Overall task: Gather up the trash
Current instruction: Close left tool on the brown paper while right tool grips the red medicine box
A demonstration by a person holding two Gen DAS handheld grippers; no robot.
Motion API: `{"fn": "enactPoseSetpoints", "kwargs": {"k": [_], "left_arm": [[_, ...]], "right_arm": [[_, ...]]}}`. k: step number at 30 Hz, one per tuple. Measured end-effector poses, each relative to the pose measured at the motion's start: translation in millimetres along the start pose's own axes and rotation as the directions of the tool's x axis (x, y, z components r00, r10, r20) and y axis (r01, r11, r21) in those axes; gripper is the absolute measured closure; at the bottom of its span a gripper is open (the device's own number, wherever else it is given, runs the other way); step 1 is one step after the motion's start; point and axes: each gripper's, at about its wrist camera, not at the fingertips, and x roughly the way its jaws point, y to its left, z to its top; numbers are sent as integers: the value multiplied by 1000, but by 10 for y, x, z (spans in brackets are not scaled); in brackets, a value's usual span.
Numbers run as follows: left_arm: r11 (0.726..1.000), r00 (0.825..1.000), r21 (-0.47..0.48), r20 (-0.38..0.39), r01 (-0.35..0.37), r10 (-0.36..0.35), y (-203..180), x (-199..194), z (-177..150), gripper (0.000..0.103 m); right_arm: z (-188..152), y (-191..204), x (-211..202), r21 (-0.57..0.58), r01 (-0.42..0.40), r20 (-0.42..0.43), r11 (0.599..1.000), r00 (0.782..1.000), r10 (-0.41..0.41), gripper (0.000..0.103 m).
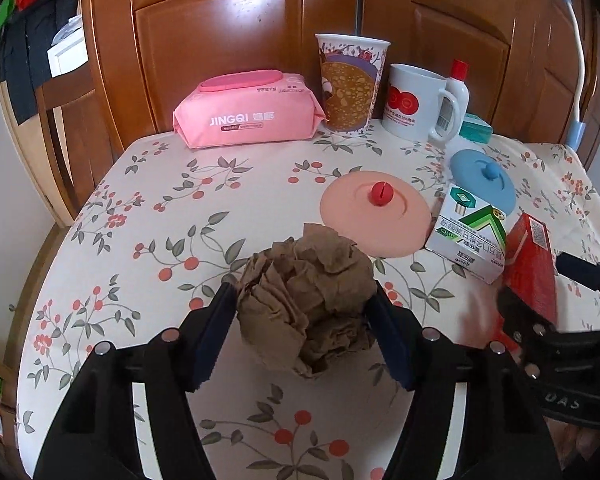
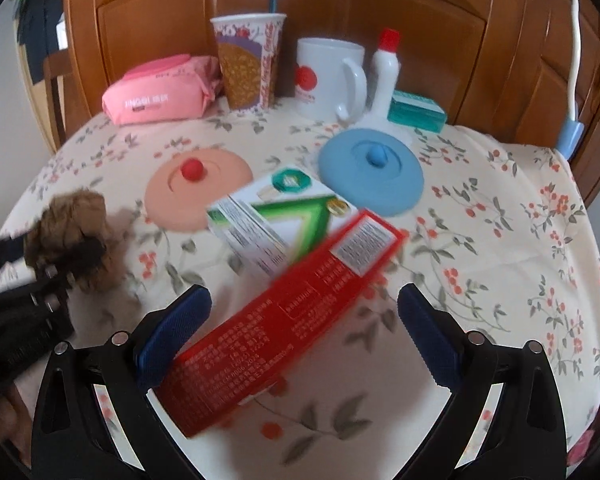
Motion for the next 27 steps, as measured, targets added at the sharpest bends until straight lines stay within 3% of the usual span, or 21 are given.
{"fn": "enactPoseSetpoints", "kwargs": {"k": [5,10,15,21,25,27], "left_arm": [[1000,1000,9,3,-7,7,-24,-14,-11,37],[1000,1000,11,4,-13,13,-39,-15,-17,35],[1000,1000,7,2,-17,17,-40,-10,-7,35],[1000,1000,5,2,-26,26,-56,0,25,30],[999,999,1,-7,-35,35,-80,75,45,27],[999,999,3,-2,-38,38,-99,87,61,32]], "right_arm": [[-149,-262,-95,-31,16,17,999,1000,-16,6],[-169,-371,-98,-43,-34,17,998,999,34,8],[-155,-267,-50,-76,-36,15,996,999,38,26],[-192,-315,-69,-133,43,46,990,998,-37,33],[-206,-423,-67,-129,13,37,992,999,-9,37],[-206,-432,-63,-129,-2,36,992,999,7,40]]}}
